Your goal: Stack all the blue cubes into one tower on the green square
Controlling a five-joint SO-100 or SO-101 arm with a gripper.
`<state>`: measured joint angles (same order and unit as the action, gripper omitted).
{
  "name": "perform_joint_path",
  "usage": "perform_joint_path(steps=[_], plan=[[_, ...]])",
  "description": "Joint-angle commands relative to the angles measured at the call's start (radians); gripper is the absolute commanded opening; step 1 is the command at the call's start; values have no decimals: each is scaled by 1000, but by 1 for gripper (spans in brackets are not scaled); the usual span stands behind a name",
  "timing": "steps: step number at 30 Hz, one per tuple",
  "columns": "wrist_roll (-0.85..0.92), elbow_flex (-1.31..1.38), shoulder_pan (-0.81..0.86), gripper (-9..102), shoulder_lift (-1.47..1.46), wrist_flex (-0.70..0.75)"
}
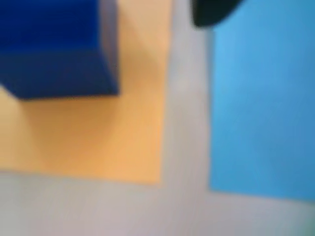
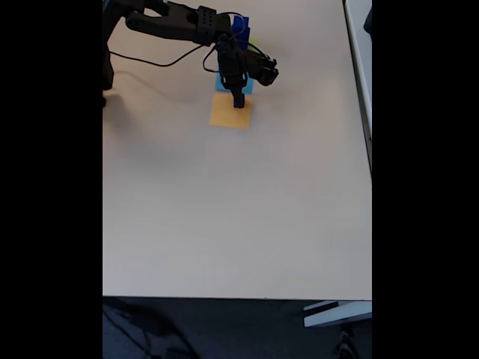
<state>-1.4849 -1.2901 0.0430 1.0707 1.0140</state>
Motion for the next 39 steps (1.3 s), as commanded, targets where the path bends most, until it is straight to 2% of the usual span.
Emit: perform_joint_path(steps=[1, 26, 39], plan=[[20, 2, 18, 23, 115, -17], [49, -15, 49, 17, 109, -18], [34, -12, 35, 6, 117, -11]])
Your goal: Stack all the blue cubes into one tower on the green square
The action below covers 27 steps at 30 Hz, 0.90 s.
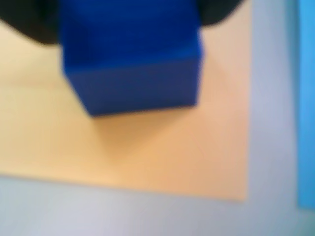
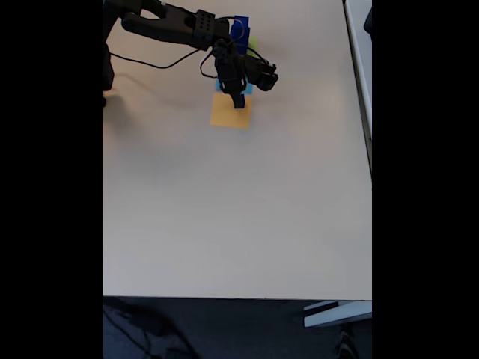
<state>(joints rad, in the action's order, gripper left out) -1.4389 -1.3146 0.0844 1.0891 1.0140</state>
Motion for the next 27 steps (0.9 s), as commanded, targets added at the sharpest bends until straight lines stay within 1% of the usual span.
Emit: perform_joint_path(steps=[1, 3, 9, 13, 22, 27], plan=[[-11, 15, -9, 6, 103, -9], [-9, 28, -17, 4, 118, -2], [-84, 117, -35, 0, 169, 103], [-121, 198, -54, 0, 195, 156], [-457, 181, -184, 0, 321, 296], [-574, 184, -249, 0, 319, 321]])
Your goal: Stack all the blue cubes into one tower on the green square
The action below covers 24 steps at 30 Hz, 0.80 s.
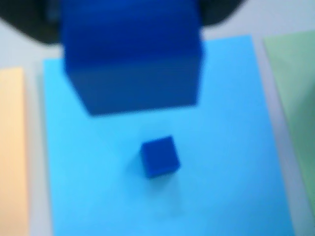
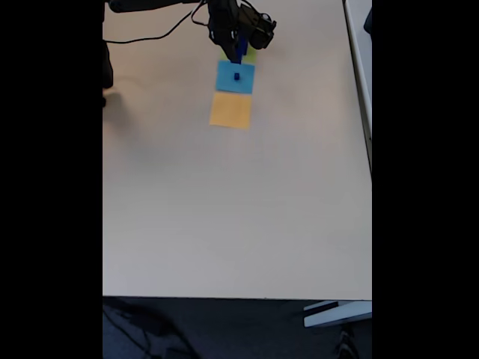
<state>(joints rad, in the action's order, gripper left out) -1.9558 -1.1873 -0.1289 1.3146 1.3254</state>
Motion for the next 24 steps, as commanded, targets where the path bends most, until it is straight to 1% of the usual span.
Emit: perform_joint_path(steps=[1, 8, 17, 24], plan=[[-75, 57, -48, 0, 92, 9], [-109, 100, -100, 0, 91, 25], [-71, 224, -126, 0, 64, 26], [-109, 284, -172, 0, 20, 17]])
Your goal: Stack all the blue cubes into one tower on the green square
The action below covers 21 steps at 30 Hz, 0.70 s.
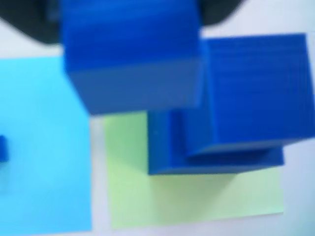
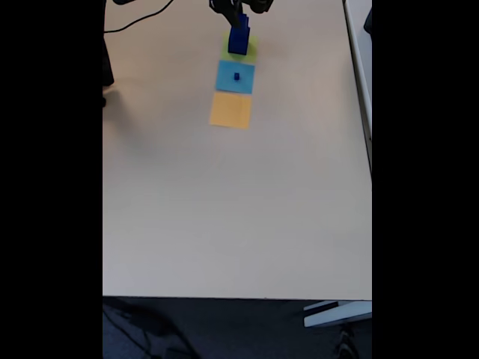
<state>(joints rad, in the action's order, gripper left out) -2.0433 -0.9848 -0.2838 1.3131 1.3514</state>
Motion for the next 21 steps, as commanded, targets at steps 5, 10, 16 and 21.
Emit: perform_joint_path(steps=[5, 10, 16, 21], plan=[[-74, 87, -49, 0, -14, -6], [-84, 87, -63, 0, -44, -3], [-106, 89, -80, 0, -58, -9], [-121, 107, -104, 0, -86, -31]])
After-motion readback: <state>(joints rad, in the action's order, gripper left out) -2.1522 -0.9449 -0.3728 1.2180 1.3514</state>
